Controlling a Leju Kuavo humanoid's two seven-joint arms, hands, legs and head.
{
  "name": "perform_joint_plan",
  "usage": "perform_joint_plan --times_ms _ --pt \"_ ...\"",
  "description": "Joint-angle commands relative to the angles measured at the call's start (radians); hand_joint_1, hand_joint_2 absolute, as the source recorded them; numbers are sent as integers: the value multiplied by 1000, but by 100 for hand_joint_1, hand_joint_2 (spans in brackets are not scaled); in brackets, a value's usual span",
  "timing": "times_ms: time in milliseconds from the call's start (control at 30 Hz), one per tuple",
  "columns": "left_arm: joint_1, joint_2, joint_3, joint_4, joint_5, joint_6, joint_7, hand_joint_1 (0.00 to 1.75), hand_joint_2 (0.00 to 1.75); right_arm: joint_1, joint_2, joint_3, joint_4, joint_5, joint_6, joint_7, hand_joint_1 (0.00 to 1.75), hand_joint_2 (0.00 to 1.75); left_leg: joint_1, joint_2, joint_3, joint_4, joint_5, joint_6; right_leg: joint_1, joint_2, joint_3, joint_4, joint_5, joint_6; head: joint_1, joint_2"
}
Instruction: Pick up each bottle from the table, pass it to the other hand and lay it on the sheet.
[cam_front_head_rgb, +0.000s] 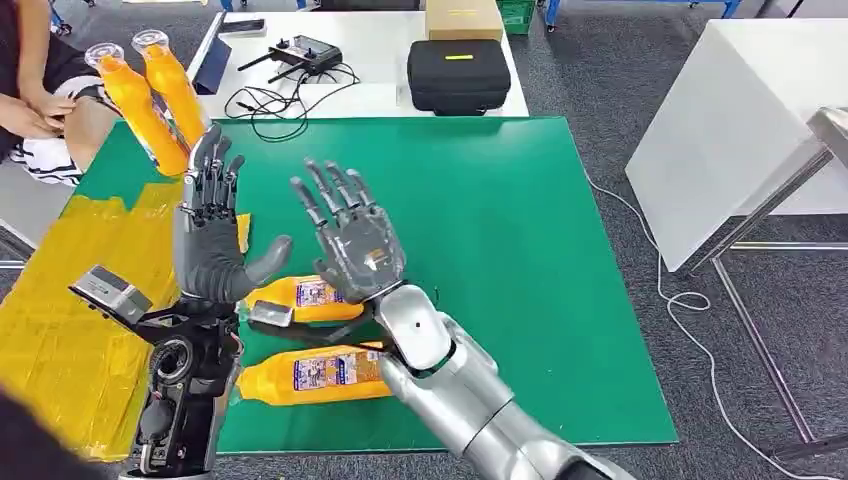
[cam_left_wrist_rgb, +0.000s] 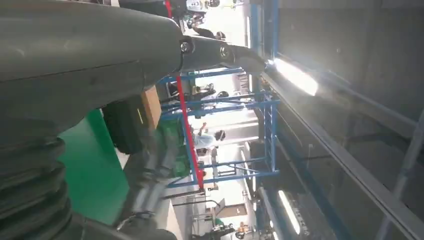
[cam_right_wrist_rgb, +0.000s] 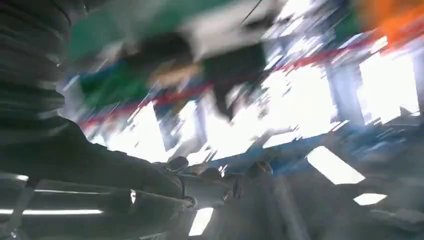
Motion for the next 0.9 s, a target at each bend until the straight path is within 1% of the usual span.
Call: perform_joint_plan --times_ms 33,67,100,133,167,200,233,267,333,367,400,433,467,533,567,633,667,700,767,800,900 --pt "-16 39 40 25 3 14 -3 0 175 81 -44 55 -134 -275 274 -147 0 175 0 -1 6 -3 -1 0 0 -3 7 -2 -2 0 0 0" --pt "-14 41 44 17 3 17 -3 0 175 87 -50 72 -122 -292 303 -152 0 175 0 -1 12 -5 -2 0 1 -4 12 -4 -3 0 0 0" --pt "-12 43 48 9 3 20 -3 0 175 95 -59 89 -116 -301 324 -149 0 175 0 0 8 -4 -2 0 1 -2 8 -3 -2 0 0 0" --pt "-10 44 50 4 3 19 -3 0 175 101 -62 92 -116 -306 322 -148 0 175 0 0 4 -2 -1 0 0 -1 4 -2 -1 0 0 0" --pt "-8 45 53 -2 3 20 -2 0 175 105 -69 103 -104 -303 324 -135 0 175 0 1 7 -3 -1 0 1 -1 7 -3 -1 0 0 0" --pt "-8 46 56 -4 2 21 1 0 175 110 -76 107 -97 -300 325 -117 0 175 0 0 4 -2 -1 0 0 -1 4 -2 -1 0 0 0" --pt "-7 45 58 -7 2 21 4 0 175 114 -82 111 -96 -300 323 -113 0 175 0 0 6 -3 -1 0 0 -2 6 -3 -2 0 0 0" --pt "-4 45 60 -8 3 19 8 0 175 120 -91 113 -87 -290 325 -82 0 175 0 0 8 -4 -2 0 1 -2 8 -3 -2 0 0 0" --pt "-1 45 63 -5 3 20 10 0 175 137 -107 110 -85 -283 321 -64 0 175 0 -1 5 -2 -1 0 0 -2 6 -2 -2 0 0 0" --pt "0 45 63 -3 3 18 11 0 175 142 -112 107 -80 -276 323 -49 0 175 0 -2 8 -4 -2 0 0 -4 9 -3 -2 0 0 0" --pt "2 45 62 -1 3 17 12 0 175 141 -117 110 -67 -262 331 -23 0 175 0 -2 6 -3 -1 0 0 -3 6 -3 -2 0 0 0" --pt "5 45 62 -1 2 17 12 0 175 142 -119 108 -58 -259 330 -21 0 175 0 -1 9 -4 -2 1 0 -3 9 -4 -2 1 0 0" --pt "7 44 61 -1 2 15 12 0 175 141 -119 103 -46 -256 326 -17 0 175 0 -1 5 -3 -1 0 0 -2 6 -3 -1 1 0 0" --pt "12 38 62 -7 -1 10 15 0 175 134 -115 94 -7 -250 326 -2 0 175 0 0 8 -3 -2 1 0 -2 8 -3 -2 1 0 0" --pt "11 36 60 -7 -4 8 17 0 175 132 -113 91 9 -245 325 2 0 175 -1 0 5 -2 -1 0 0 -2 5 -2 -1 0 0 0" --pt "9 34 60 -5 -5 8 18 0 175 134 -109 92 22 -232 324 14 0 175 -1 -1 6 -3 -1 0 0 -2 6 -2 -2 0 0 0" --pt "6 34 60 -3 -5 9 18 0 175 135 -106 95 28 -221 323 22 0 175 0 -1 3 -2 -1 0 0 -2 3 -2 -1 0 0 0" --pt "6 36 60 -4 -6 11 18 0 175 132 -105 105 39 -195 331 41 0 175 0 -1 6 -2 -2 0 0 -2 6 -2 -2 0 0 0" --pt "8 37 63 -8 -6 12 19 0 175 128 -103 116 53 -174 339 59 0 175 -1 0 3 -2 -1 0 0 -1 3 -1 -1 0 0 0" --pt "10 36 68 -5 1 10 29 0 175 125 -100 114 69 -167 356 61 0 175 0 0 6 -3 -2 0 0 -2 6 -2 -2 0 0 0" --pt "7 33 68 10 3 9 31 0 175 121 -104 108 99 -164 370 59 0 175 0 0 4 -2 -1 0 0 -1 4 -2 -1 0 0 0"
